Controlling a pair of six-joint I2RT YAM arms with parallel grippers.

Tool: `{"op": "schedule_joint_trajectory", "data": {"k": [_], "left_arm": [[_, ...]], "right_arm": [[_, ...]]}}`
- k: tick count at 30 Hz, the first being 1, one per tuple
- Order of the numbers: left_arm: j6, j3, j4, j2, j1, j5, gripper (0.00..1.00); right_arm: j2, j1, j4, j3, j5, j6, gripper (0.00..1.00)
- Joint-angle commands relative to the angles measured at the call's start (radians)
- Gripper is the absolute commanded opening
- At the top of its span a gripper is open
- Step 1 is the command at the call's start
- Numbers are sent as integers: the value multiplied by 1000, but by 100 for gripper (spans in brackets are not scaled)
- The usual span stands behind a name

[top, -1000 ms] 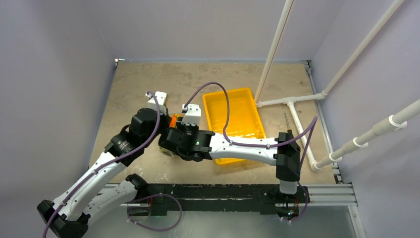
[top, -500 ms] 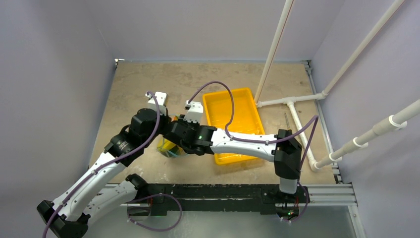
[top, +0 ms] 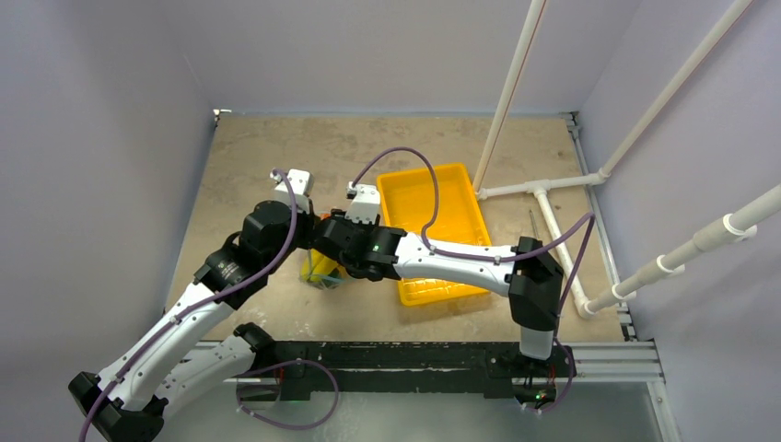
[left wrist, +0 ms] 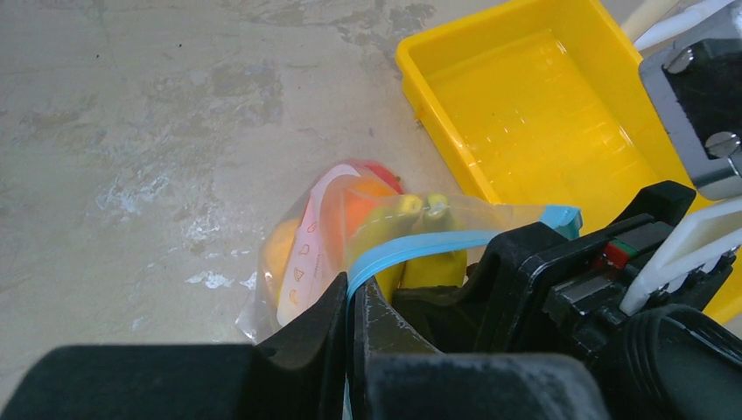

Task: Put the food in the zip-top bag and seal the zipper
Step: Place the fake fruit in the zipper food storage bag, then adjust the zipper food storage bag at the center of the board.

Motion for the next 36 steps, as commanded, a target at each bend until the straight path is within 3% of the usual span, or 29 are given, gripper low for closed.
{"op": "schedule_joint_trajectory", "data": {"k": [1, 13, 22, 36], "left_arm": [[5, 26, 54, -14, 6, 0, 0], [5, 27, 54, -8, 6, -1, 0], [5, 26, 54, -3, 7, -1, 0], [5, 25, 53, 4, 7, -3, 0]], "right_arm": [[-42, -4, -19, 24, 16, -53, 59], [-238, 6, 71, -34, -32, -75, 63], [-402, 1, 78, -183, -80, -48, 65], [-449, -6, 156, -382, -180, 23, 59]]}}
